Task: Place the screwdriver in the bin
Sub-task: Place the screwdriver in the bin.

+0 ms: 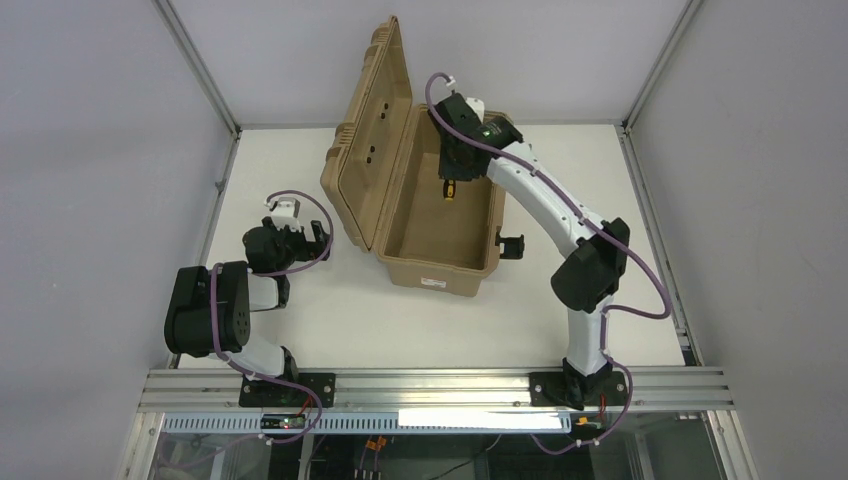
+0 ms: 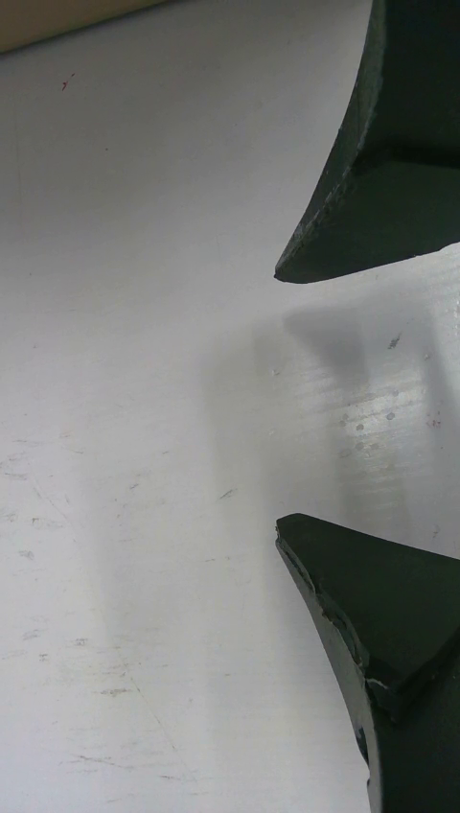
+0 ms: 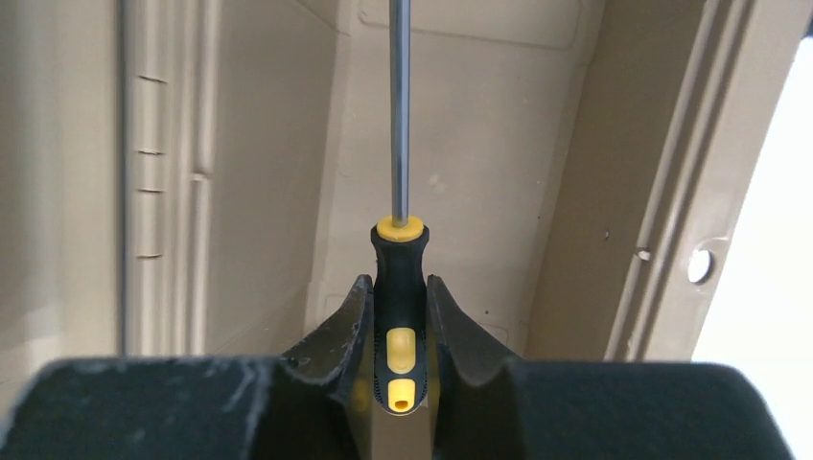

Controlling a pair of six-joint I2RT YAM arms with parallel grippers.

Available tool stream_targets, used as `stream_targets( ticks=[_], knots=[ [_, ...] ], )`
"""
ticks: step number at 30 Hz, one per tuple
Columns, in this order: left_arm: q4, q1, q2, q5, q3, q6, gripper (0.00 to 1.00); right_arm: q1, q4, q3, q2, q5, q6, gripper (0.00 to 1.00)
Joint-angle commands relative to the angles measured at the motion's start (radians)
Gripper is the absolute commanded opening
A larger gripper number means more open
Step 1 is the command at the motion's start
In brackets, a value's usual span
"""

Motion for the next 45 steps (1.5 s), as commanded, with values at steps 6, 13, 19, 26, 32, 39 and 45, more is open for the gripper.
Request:
stream_targets(
  ticks=[6,13,19,26,32,39,45],
  knots=[
    [0.024,-0.009,-0.015,0.001,0.012,0.019,0.99,0.005,0.245,-0.275,-0.004,0.003,0.045,0.00],
    [0.025,-0.010,-0.015,0.001,0.013,0.019,0.99,0.011,0.298,-0.366,0.076,-0.040,0.061,0.00],
    [0.025,-0.009,-0.015,0.001,0.013,0.019,0.99,0.016,0.346,-0.429,0.126,-0.060,0.071,0.02],
    [0.025,-0.009,-0.015,0.002,0.013,0.019,0.99,0.021,0.373,-0.462,0.167,-0.069,0.077,0.03],
    [0.025,-0.009,-0.015,0.001,0.013,0.019,0.99,0.022,0.373,-0.466,0.175,-0.077,0.073,0.30],
    [0.024,-0.009,-0.015,0.001,0.013,0.019,0.99,0.028,0.363,-0.467,0.154,-0.050,0.060,0.82],
    [0.024,-0.009,-0.015,0.001,0.013,0.019,0.99,0.031,0.348,-0.448,0.138,-0.045,0.054,0.99]
  ],
)
